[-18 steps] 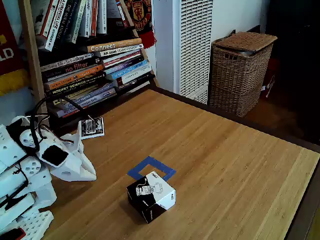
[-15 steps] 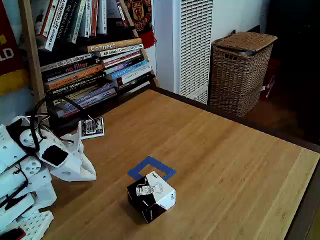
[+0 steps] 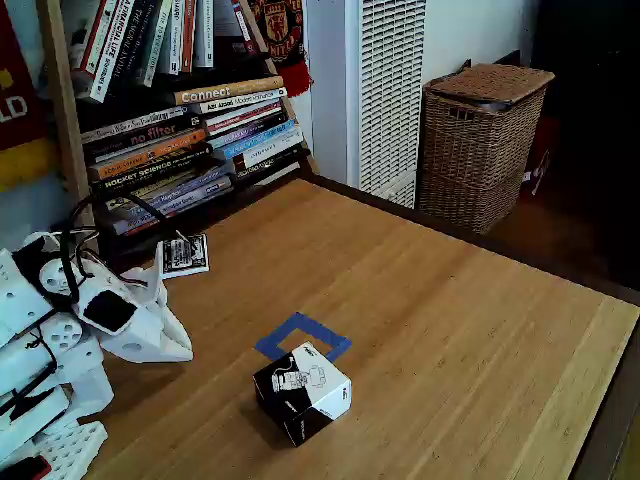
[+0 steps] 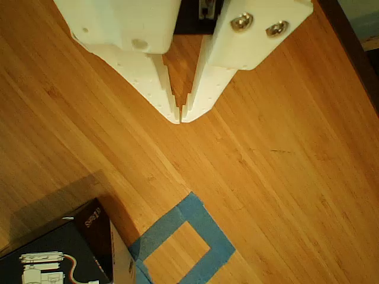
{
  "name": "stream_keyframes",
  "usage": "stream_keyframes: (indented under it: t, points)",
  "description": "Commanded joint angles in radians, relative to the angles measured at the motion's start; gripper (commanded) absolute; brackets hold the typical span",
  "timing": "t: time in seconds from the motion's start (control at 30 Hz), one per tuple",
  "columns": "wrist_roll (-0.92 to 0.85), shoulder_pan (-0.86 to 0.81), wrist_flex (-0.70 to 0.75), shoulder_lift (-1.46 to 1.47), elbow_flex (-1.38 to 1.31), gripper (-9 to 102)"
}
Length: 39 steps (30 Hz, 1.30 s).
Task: Push the box on top of the target
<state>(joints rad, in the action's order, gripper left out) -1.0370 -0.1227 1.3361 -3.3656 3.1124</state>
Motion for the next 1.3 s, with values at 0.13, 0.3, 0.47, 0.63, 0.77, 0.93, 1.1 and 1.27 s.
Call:
stream_keyframes:
  t: [0.13,0.3,0.47,0.63,0.77,0.93,1.1,1.27]
  points:
    - [-0.008,0.008,-0.009,-0.012,0.023,0]
    - [-0.02,0.006,-0.009,-0.012,0.023,0]
    - [-0.124,-0.011,-0.005,-0.012,0.023,0]
    - [-0.238,-0.028,0.0,-0.012,0.023,0]
    - [-0.219,-0.025,-0.006,-0.012,0.023,0]
    - [-0.195,-0.046,-0.035,-0.012,0.023,0]
    - [-0.183,-0.051,-0.075,-0.012,0.015,0]
    - [-0.193,-0.061,-0.097,-0.012,-0.028,0]
